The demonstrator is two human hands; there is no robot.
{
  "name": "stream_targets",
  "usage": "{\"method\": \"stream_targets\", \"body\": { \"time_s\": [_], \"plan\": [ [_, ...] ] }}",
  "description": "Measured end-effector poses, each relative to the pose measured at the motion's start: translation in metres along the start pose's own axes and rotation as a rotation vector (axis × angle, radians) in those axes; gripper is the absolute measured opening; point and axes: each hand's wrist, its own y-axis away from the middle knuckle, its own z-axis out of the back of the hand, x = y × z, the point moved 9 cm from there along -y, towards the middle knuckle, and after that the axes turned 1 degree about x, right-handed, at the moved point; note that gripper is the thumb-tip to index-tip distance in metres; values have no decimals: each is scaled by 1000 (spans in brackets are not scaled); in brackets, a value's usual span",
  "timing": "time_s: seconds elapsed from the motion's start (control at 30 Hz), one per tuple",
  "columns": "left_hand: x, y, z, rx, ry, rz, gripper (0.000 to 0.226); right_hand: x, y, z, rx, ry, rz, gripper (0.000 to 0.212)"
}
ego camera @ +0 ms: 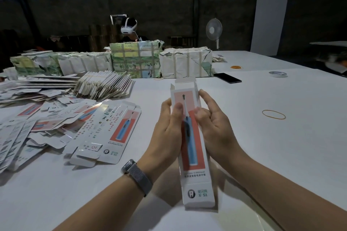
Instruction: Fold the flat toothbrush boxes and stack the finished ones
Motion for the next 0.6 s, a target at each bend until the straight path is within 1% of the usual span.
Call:
{"method": "stream_targets", "body": {
  "time_s": [0.1,0.27,0.4,0.5,0.6],
  "plan": [
    [-7,0,5,-32,34,-40,57,2,1,-4,16,-9,2,44],
    [-13,-1,9,-53,62,-74,43,9,1,-4,11,-3,55,38],
    [-21,-2,12,-64,9,-120,40,16,1,-1,2,-6,110,36],
    [-23,-2,12,-65,-33,-138,33,16,0,-1,11,-23,104,32],
    [-20,-1,9,-35,-75,-136,39,14,-4,5,8,-42,65,25]
  ]
}}
